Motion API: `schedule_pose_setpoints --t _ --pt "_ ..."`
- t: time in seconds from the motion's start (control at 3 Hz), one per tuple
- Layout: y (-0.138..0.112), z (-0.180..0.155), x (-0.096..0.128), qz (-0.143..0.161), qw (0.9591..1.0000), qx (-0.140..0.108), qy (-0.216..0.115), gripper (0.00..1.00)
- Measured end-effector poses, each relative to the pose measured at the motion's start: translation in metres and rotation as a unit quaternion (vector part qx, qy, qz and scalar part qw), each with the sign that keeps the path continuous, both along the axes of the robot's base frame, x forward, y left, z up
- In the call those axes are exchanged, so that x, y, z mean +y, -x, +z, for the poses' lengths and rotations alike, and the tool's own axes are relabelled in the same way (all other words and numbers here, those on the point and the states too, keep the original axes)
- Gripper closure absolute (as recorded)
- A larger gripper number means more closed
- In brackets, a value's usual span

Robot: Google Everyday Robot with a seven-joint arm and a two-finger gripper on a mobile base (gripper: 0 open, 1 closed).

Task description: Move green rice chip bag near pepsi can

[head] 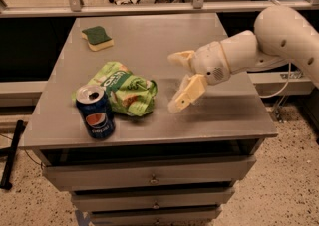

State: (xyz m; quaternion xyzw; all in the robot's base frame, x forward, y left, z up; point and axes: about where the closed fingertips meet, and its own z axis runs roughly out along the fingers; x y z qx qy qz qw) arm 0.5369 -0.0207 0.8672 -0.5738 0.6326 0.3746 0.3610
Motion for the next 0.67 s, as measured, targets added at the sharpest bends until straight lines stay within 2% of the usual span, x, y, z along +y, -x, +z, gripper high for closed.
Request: schedule_pose_setpoints --t 0.33,0.67 --pt "-0.022 0.021 -0.065 -0.036 0.998 -0.04 0.033 0.0" --pt "-0.029 0.036 -0.074 -0.046 0.997 -0.055 0.031 0.0"
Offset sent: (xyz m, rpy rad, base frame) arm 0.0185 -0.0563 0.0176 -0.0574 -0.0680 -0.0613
